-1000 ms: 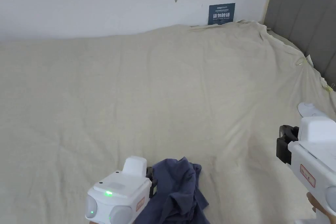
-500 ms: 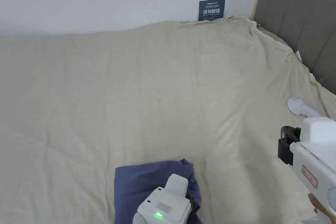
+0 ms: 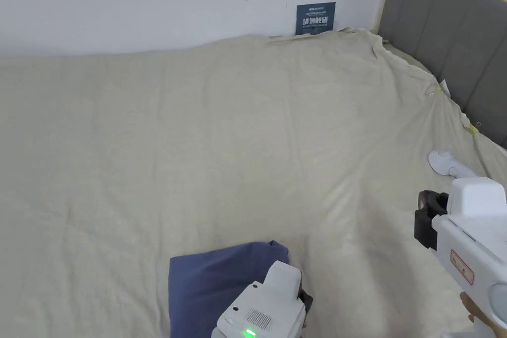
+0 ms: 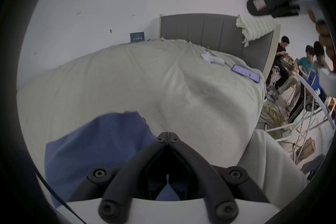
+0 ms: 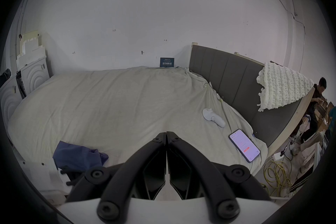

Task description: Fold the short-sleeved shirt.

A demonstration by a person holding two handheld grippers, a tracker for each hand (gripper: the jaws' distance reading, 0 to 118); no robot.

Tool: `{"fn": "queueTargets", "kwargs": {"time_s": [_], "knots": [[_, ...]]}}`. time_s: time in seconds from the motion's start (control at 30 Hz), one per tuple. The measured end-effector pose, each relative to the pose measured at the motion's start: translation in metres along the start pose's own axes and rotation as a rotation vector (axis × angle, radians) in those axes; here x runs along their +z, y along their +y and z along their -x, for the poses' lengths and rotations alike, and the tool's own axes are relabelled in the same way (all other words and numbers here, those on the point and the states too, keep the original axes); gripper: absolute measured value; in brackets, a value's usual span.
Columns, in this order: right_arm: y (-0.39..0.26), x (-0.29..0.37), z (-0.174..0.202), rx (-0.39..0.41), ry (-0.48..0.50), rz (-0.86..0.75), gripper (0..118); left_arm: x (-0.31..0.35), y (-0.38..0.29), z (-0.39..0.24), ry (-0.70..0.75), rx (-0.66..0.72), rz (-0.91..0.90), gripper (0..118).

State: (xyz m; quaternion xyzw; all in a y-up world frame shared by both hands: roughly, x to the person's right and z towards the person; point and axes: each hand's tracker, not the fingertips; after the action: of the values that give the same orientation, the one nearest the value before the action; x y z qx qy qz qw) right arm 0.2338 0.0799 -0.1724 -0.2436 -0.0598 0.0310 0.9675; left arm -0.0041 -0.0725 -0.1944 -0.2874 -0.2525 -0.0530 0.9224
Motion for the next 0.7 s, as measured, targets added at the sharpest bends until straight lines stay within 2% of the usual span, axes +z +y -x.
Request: {"fn": "queueTargets", "kwargs": {"time_s": [0.23, 0.7], "knots": [[0.013, 0.006, 0.015, 0.001, 0.03, -0.053, 0, 0.042, 0.044, 0.039, 0.057, 0.083, -0.162, 0], [0.048, 0.022, 0.07, 0.008, 0.102, -0.257, 0, 0.138, 0.105, 0.135, 0.359, 0.094, -0.422, 0]]}}
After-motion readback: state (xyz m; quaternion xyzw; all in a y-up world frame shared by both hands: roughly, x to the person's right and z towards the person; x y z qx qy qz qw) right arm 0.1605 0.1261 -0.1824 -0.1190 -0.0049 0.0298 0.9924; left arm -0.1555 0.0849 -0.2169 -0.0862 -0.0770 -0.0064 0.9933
